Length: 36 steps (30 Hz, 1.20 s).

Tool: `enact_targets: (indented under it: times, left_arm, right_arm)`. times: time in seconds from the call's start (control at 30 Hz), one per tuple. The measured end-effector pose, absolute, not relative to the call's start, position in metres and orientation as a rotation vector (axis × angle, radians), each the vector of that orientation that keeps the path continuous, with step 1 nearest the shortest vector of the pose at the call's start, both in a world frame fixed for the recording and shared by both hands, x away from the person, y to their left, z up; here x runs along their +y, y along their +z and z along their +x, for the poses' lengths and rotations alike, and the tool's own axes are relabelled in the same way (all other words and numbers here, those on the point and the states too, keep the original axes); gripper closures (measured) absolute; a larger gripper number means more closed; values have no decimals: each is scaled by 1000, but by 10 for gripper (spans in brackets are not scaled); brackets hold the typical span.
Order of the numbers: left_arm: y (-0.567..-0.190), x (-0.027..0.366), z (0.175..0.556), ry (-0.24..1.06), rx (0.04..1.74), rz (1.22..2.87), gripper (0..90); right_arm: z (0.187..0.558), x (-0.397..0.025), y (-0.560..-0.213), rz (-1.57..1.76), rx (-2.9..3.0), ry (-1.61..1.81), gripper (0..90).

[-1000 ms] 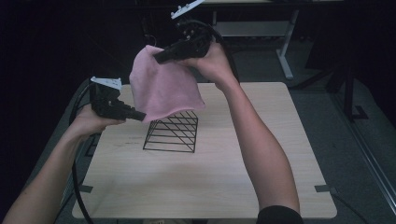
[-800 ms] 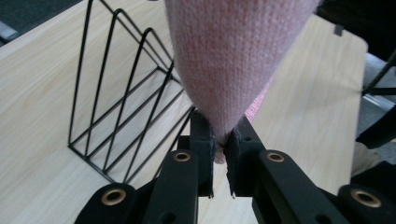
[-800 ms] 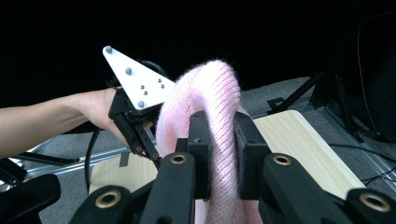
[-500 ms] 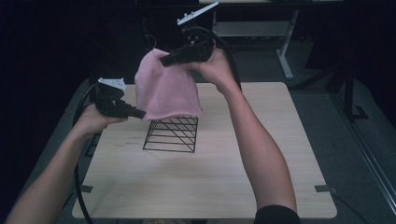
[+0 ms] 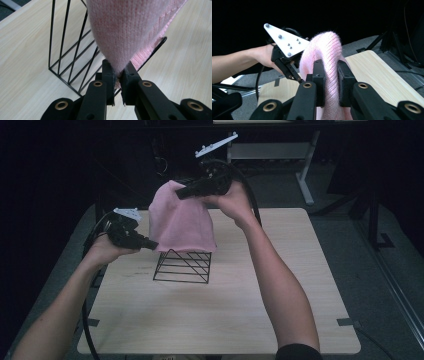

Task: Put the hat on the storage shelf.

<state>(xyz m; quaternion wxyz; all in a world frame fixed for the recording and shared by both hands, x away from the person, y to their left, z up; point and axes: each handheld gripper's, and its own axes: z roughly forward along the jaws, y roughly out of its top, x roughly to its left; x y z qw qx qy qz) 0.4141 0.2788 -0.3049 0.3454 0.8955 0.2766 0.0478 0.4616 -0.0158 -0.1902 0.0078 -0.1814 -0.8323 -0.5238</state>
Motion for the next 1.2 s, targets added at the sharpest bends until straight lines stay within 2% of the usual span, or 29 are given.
enact_targets:
  times: [0.57, 1.2]
  left_arm:
    - [-325, 296, 407, 130, 780, 2314, 830]
    - [-358, 301, 405, 102, 823, 2385, 830]
  right_arm:
    - [453, -4, -214, -520, -2570, -1606, 789]
    - [448, 3, -254, -513, -2577, -1510, 784]
